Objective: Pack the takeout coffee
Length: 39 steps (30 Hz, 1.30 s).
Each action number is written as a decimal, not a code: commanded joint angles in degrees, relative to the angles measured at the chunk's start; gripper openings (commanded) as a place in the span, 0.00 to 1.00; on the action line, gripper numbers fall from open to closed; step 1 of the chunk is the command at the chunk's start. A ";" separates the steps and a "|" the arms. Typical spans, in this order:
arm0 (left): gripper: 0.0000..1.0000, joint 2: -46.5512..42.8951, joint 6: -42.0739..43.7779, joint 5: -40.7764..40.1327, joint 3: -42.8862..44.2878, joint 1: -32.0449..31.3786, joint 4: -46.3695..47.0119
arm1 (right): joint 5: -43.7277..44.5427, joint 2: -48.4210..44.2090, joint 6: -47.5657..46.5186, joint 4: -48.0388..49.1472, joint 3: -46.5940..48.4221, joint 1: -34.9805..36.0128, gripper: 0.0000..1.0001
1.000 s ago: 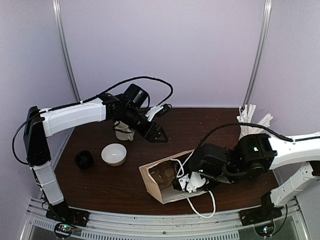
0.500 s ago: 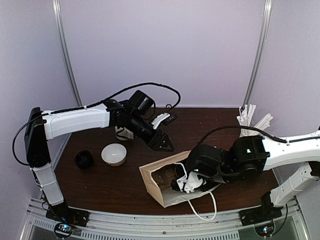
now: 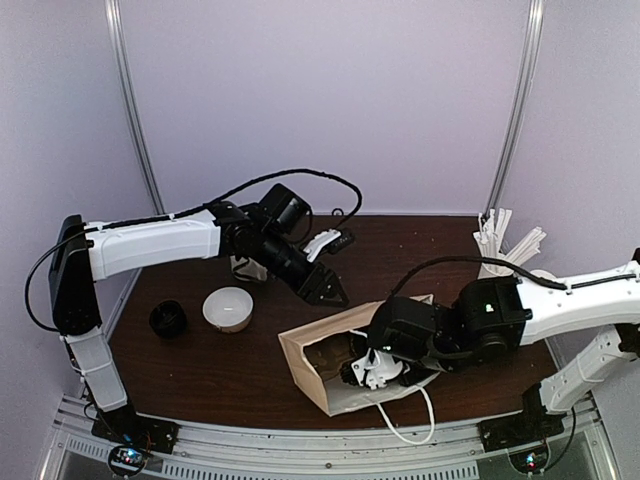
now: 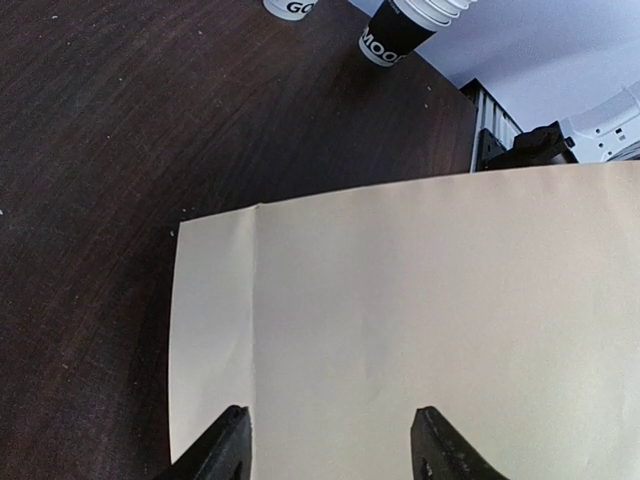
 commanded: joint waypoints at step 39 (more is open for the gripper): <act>0.61 -9.71 -4.67 -6.80 -7.11 3.74 8.23 | -13.30 10.92 5.31 1.15 5.36 -13.72 0.71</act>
